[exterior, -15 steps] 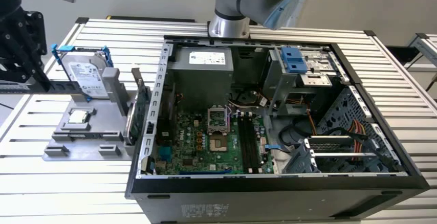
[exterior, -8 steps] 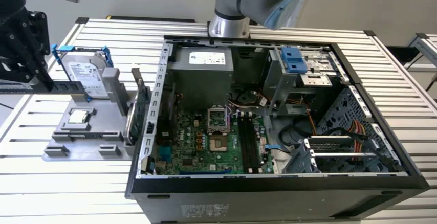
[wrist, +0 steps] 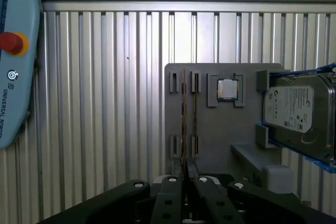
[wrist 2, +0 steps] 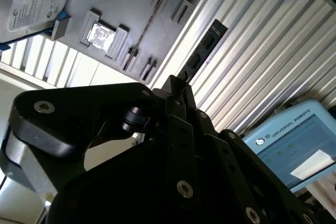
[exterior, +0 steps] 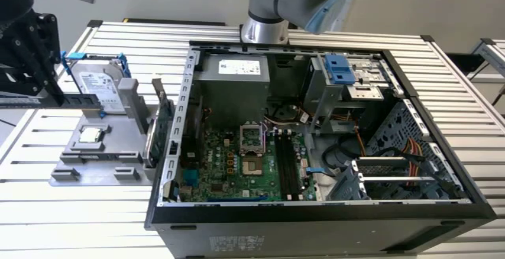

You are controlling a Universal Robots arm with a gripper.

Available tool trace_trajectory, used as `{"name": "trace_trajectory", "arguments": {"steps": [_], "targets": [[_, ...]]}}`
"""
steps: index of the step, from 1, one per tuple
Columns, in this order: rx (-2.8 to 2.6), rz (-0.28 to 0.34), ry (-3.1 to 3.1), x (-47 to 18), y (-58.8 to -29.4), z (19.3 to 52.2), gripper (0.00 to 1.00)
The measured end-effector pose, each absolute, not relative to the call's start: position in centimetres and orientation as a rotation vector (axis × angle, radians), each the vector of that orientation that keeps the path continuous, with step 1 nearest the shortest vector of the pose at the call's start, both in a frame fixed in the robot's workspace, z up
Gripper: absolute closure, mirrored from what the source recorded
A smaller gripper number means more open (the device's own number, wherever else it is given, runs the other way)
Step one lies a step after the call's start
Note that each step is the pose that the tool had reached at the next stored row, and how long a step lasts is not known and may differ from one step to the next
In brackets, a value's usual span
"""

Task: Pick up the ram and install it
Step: 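Pick up the ram and move it above insertion slot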

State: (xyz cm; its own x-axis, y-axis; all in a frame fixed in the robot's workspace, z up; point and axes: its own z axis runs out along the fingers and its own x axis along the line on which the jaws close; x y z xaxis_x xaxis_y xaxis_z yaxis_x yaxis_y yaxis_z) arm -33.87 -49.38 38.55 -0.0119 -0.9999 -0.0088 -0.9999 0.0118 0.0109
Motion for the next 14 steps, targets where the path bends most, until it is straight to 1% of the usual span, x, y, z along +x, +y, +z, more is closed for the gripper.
{"name": "trace_trajectory", "arguments": {"steps": [14], "targets": [[2.183,-0.022,-2.258,-32.6,-49.4,38.5,1.00]]}}
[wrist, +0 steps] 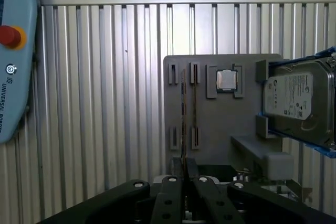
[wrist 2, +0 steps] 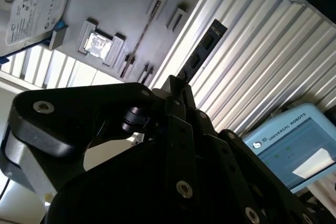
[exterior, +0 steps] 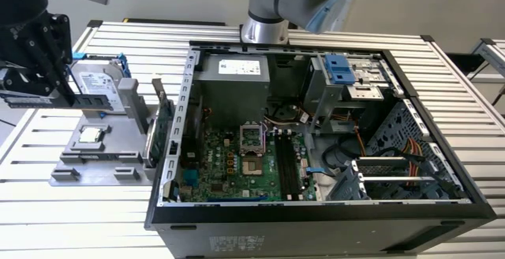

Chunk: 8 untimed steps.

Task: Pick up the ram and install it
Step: 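Pick up the ram and move it above insertion slot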

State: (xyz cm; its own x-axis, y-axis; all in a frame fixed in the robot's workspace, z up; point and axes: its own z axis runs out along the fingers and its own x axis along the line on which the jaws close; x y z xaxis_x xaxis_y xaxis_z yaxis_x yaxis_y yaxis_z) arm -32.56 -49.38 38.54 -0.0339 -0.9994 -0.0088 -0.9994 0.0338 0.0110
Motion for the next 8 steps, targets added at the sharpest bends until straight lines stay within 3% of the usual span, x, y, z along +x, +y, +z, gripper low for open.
{"name": "trace_trajectory", "arguments": {"steps": [8], "targets": [[2.170,-0.022,-2.270,-32.15,-49.38,38.55,1.00]]}}
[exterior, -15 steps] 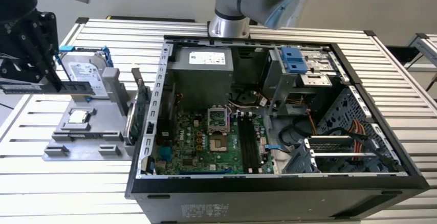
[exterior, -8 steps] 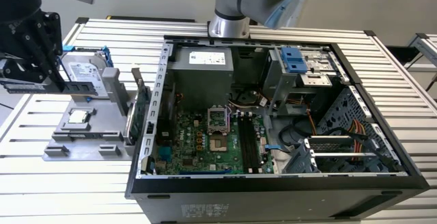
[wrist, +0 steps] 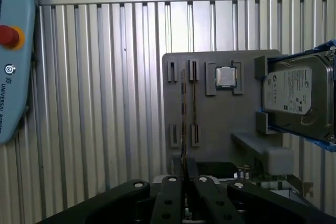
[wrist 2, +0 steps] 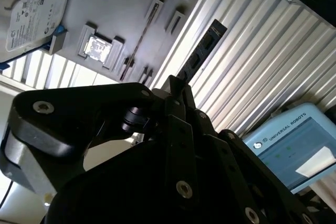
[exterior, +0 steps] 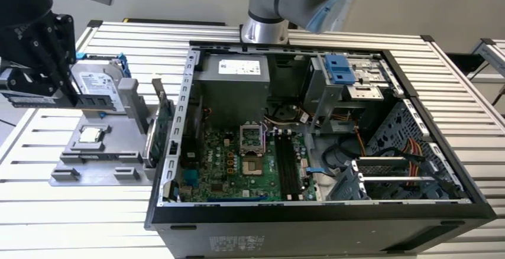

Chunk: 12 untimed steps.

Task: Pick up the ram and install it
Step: 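Pick up the ram and move it above insertion slot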

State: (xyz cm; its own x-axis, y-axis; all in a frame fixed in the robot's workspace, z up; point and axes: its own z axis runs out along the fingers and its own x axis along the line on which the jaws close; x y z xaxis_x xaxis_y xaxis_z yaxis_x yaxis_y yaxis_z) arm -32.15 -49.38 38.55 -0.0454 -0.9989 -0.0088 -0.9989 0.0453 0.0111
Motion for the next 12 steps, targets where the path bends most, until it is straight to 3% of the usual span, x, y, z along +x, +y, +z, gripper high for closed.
{"name": "trace_trajectory", "arguments": {"steps": [12], "targets": [[2.170,-0.022,-2.270,-31.0,-49.4,38.5,1.00]]}}
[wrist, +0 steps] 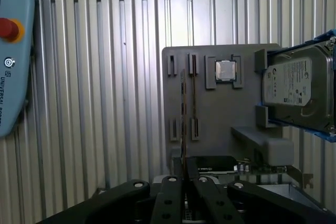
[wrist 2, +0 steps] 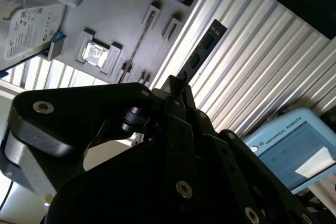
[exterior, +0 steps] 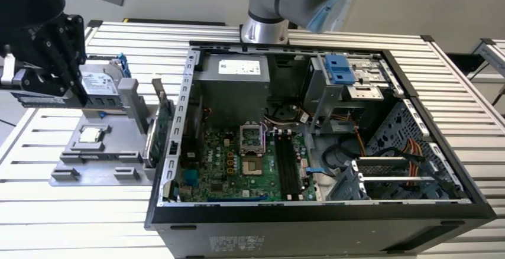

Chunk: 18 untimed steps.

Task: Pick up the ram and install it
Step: 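Pick up the ram and move it above insertion slot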

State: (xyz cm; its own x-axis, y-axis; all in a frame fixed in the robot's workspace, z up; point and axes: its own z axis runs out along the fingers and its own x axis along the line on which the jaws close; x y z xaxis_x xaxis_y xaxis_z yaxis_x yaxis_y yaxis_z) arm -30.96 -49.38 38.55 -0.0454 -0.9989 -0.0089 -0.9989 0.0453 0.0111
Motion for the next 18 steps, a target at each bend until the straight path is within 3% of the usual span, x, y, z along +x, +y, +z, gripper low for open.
{"name": "trace_trajectory", "arguments": {"steps": [18], "targets": [[2.170,-0.022,-2.270,-28.8,-49.4,38.5,1.00]]}}
